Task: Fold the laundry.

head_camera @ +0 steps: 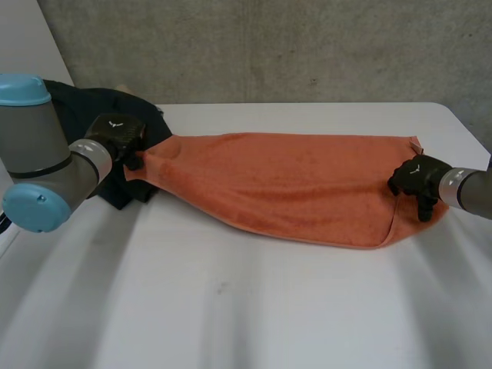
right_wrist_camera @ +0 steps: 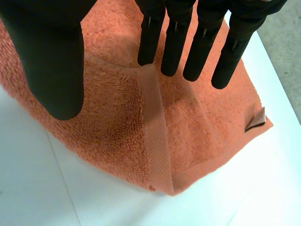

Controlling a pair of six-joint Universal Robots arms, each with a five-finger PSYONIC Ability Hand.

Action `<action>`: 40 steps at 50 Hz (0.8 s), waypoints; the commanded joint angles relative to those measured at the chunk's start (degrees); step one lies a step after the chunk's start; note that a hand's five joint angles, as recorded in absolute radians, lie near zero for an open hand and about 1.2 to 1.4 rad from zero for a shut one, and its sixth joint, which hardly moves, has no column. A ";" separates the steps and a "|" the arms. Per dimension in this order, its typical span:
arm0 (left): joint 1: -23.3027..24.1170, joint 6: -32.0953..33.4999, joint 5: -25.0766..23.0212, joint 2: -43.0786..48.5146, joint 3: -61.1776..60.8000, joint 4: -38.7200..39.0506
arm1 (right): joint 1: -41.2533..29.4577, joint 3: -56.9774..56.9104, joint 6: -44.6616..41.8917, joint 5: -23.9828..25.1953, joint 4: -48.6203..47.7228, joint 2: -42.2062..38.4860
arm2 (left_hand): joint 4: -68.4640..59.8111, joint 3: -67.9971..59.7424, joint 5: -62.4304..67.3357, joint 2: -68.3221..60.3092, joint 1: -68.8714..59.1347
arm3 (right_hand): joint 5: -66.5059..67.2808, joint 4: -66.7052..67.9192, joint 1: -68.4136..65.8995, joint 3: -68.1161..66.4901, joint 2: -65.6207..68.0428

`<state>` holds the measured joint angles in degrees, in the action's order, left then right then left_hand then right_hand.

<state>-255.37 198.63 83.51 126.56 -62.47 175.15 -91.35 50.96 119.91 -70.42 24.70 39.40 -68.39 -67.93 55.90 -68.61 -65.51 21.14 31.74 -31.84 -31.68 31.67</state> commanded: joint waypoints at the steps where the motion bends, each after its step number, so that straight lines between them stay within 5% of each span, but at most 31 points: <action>1: -0.22 0.00 0.07 0.00 -0.10 -0.07 | 0.99 2.83 0.33 0.28 -3.17 0.41 | -11.61 -12.07 14.10 -11.39 -14.49 | 5.45 4.84 -4.74 -4.90 4.91; 6: -0.13 0.00 0.07 0.09 -0.37 -0.07 | 1.43 3.45 0.76 0.46 -4.05 0.33 | -11.61 -12.07 14.10 -11.39 -14.49 | 8.95 8.34 -8.25 -8.40 8.41; 10: -0.13 0.09 0.16 -0.17 -0.46 -0.34 | 1.70 4.06 2.08 1.51 -4.22 0.94 | -11.61 -12.07 14.10 -11.39 -14.49 | 42.69 42.08 -41.99 -42.14 42.15; 12: -0.04 0.09 0.42 -0.61 -0.80 -0.51 | 2.05 4.50 3.13 2.30 -4.22 2.07 | -11.61 -12.07 14.10 -11.39 -14.49 | 48.86 48.26 -48.16 -48.32 48.33; 24: -2.24 4.65 7.28 -8.08 -7.39 -14.21 | 10.30 22.42 3.76 4.85 -0.36 18.69 | -11.61 -12.07 14.10 -11.39 -14.49 | 48.86 48.26 -48.16 -48.32 48.33; 32: -5.05 5.89 1.75 -11.69 -12.32 -16.51 | 13.13 26.65 -1.18 7.04 -5.18 19.14 | -11.61 -12.07 14.10 -11.39 -14.49 | 48.86 48.26 -48.16 -48.32 48.33; 37: -4.26 5.36 1.39 -9.84 -9.60 -15.19 | 11.63 26.39 5.50 12.84 -9.84 19.22 | -11.61 -12.07 14.10 -11.39 -14.49 | 11.41 10.80 -10.70 -10.86 10.87; 40: -3.73 4.57 3.14 -8.18 -6.53 -15.37 | 11.45 26.30 7.70 13.91 -11.69 19.75 | -11.61 -12.07 14.10 -11.39 -14.49 | 6.29 5.68 -5.58 -5.74 5.75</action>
<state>-260.10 204.33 84.97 115.67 -73.55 159.01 -78.76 77.96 122.15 -60.34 17.22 58.84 -68.39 -67.94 55.89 -68.61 -65.51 28.62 38.89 -38.53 -38.92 38.38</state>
